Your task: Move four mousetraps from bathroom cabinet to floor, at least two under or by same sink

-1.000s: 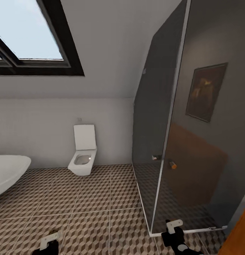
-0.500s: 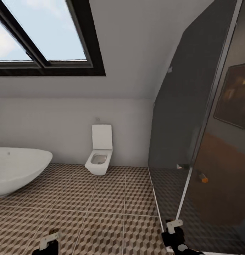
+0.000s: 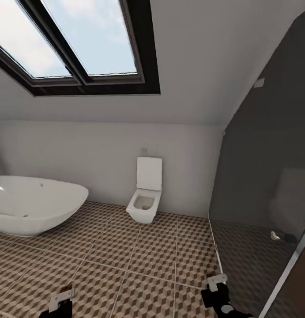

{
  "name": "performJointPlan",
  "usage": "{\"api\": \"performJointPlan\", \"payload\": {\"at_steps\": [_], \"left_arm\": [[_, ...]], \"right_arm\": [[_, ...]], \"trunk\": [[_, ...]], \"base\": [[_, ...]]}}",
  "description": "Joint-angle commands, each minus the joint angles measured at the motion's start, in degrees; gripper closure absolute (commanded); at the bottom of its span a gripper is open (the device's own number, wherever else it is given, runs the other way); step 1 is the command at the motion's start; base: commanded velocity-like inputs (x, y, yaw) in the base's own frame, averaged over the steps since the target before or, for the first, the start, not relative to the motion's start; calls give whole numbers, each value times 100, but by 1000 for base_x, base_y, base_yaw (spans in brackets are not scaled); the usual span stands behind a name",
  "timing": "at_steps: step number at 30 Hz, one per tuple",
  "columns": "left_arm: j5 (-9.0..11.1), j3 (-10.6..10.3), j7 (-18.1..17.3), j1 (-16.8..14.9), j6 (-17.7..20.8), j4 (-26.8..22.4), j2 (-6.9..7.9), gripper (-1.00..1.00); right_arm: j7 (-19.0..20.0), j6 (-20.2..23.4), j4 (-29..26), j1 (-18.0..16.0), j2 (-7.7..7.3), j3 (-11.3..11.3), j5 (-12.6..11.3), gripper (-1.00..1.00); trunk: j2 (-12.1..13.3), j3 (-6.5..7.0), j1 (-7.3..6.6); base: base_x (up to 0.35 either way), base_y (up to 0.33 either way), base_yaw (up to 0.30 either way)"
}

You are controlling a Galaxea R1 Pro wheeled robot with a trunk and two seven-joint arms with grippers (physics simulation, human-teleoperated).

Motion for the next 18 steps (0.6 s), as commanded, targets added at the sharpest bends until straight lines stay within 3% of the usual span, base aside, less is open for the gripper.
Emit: {"api": "performJointPlan", "payload": {"at_steps": [1,7,18], "left_arm": [[17,-46,11,-7,-25,20,5,100],[16,-46,32,-7,-13,17,-1,100],[14,-41,38,-7,1,16,5,100]], "right_arm": [[-15,-40,27,-8,-3,-44,45,100],[-15,-42,27,-8,-4,-44,44,100],[-15,-40,27,-8,-3,-44,47,100]], "trunk": [[-4,-2,6],[-4,-2,6],[-4,-2,6]], "base": [[314,122,297],[322,70,238],[331,5,23]]}}
